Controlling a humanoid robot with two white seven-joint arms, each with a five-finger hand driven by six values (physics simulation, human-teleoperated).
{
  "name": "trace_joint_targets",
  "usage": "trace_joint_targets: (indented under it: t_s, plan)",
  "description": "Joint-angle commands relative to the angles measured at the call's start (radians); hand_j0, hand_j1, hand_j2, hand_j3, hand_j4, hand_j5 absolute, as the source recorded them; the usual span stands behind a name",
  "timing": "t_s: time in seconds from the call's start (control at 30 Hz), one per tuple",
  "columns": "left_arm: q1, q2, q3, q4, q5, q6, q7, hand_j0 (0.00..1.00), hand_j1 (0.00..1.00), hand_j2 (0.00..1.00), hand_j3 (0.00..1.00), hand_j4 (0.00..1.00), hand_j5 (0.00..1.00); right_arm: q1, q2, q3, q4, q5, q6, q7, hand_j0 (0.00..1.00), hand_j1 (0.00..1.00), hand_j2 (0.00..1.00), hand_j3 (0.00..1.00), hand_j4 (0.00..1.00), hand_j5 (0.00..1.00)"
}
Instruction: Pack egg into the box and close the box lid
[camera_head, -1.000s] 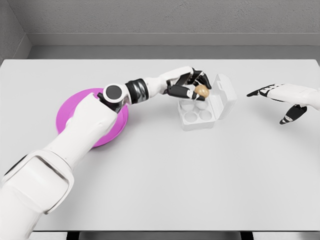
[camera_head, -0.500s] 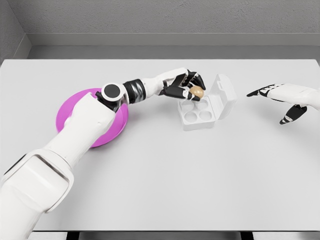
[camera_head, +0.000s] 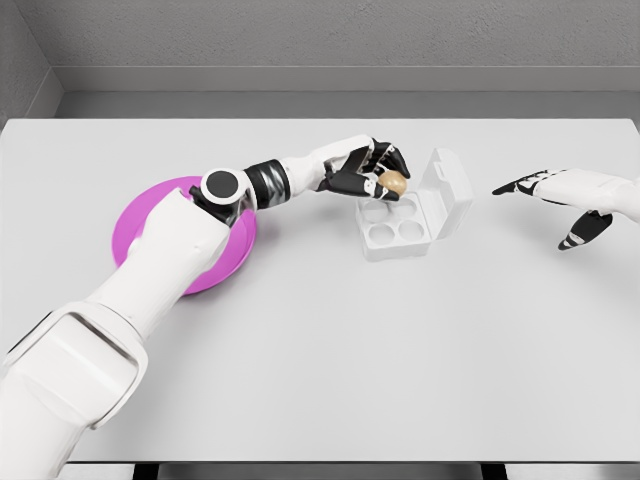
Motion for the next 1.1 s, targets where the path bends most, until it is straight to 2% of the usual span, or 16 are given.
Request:
trace_joint_targets:
  t_s: [0.0, 0.2, 0.27, 0.5, 0.77, 1.07]
  plan:
    - [0.000, 0.000, 0.003, -0.002, 0.006, 0.001, 0.000, 0.38, 0.38, 0.38, 0.38, 0.38, 0.38, 0.000, -0.001, 0.000, 0.000, -0.004, 0.002, 0.000, 1.00, 1.00, 1.00, 1.00, 1.00, 1.00]
    - [0.014, 0.000, 0.009, -0.007, 0.008, -0.001, 0.000, 0.39, 0.39, 0.39, 0.39, 0.39, 0.39, 0.000, -0.001, 0.000, 0.000, -0.004, 0.002, 0.000, 1.00, 1.00, 1.00, 1.00, 1.00, 1.00]
    - [0.020, 0.000, 0.045, -0.027, 0.008, 0.001, 0.000, 0.39, 0.39, 0.39, 0.39, 0.39, 0.39, 0.000, -0.001, 0.000, 0.000, -0.004, 0.002, 0.000, 1.00, 1.00, 1.00, 1.00, 1.00, 1.00]
    - [0.043, 0.000, 0.046, -0.061, 0.009, 0.001, 0.000, 0.39, 0.39, 0.39, 0.39, 0.39, 0.39, 0.000, -0.001, 0.000, -0.004, -0.004, 0.002, 0.000, 1.00, 1.00, 1.00, 1.00, 1.00, 1.00]
    - [0.054, 0.020, 0.046, -0.068, 0.049, 0.001, 0.000, 0.40, 0.40, 0.40, 0.40, 0.40, 0.40, 0.000, -0.001, 0.000, -0.004, -0.004, 0.002, 0.000, 1.00, 1.00, 1.00, 1.00, 1.00, 1.00]
    - [0.061, 0.040, 0.046, -0.068, 0.049, 0.002, 0.000, 0.40, 0.40, 0.40, 0.40, 0.40, 0.40, 0.000, -0.001, 0.000, -0.004, -0.004, 0.002, 0.000, 1.00, 1.00, 1.00, 1.00, 1.00, 1.00]
